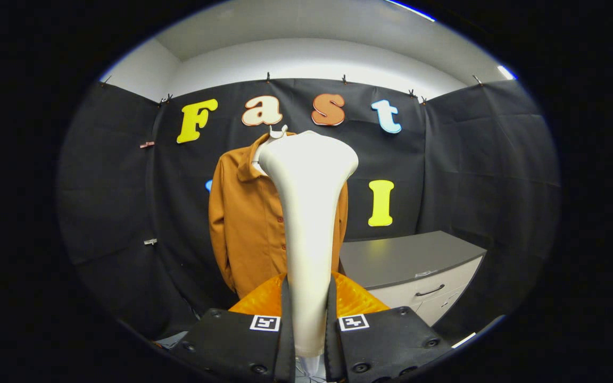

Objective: Iron the clothes twice with a garment steamer, once on the left side and once on the right side.

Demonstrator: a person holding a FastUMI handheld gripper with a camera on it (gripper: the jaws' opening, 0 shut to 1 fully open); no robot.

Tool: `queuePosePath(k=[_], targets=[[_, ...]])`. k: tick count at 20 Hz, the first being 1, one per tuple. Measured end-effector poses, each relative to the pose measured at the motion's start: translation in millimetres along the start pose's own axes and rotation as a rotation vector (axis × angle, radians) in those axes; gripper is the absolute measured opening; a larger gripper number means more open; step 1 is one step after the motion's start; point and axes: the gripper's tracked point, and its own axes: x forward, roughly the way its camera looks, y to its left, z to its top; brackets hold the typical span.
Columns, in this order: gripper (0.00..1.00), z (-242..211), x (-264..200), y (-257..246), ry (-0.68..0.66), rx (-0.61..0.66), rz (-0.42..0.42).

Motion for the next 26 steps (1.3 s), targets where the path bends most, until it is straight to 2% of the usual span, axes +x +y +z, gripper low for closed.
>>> queuePosePath(k=[11, 26], targets=[[0.25, 44.3, -27.9, 2.1, -0.069, 0.000, 0.000], [0.25, 45.3, -23.0, 1.8, -0.059, 0.008, -0.021]])
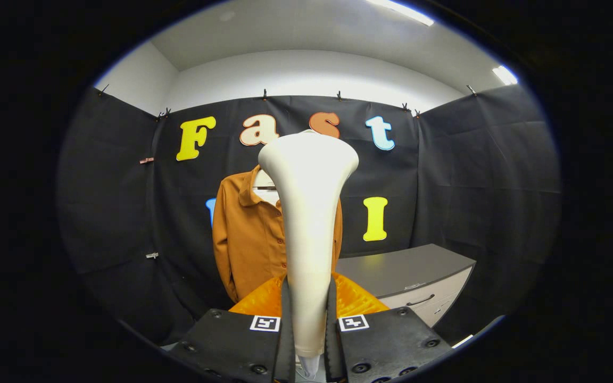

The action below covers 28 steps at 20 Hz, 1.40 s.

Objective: Iron the clothes twice with a garment steamer, once on the left side and once on the right side.

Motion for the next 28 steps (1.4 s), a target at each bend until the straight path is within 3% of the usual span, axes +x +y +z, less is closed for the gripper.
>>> queuePosePath(k=[28], targets=[[0.25, -0.5, 6.7, 5.6, 0.005, 0.000, 0.007]])
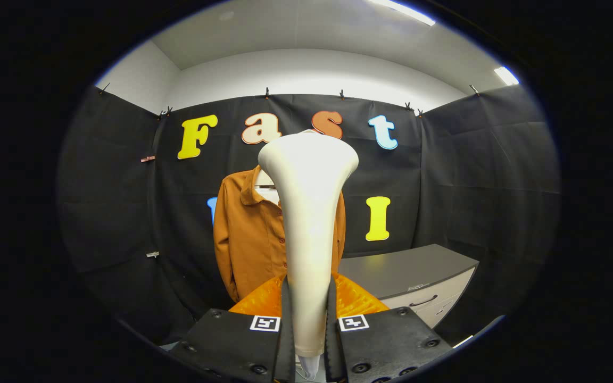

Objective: Iron the clothes twice with a garment steamer, once on the left side and once on the right side.

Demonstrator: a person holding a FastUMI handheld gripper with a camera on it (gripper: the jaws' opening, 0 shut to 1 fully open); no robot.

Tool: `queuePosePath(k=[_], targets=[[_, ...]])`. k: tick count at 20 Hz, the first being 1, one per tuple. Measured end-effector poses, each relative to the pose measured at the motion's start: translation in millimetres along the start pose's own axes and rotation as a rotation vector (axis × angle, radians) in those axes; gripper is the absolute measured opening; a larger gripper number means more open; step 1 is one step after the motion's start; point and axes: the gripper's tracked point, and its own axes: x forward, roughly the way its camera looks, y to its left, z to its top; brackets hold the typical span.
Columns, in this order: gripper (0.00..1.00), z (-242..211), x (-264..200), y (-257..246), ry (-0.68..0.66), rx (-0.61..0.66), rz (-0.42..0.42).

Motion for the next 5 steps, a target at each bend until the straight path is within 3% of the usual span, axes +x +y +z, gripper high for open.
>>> queuePosePath(k=[5], targets=[[0.25, 1.4, 0.4, 0.5, -0.002, 0.002, -0.005]])
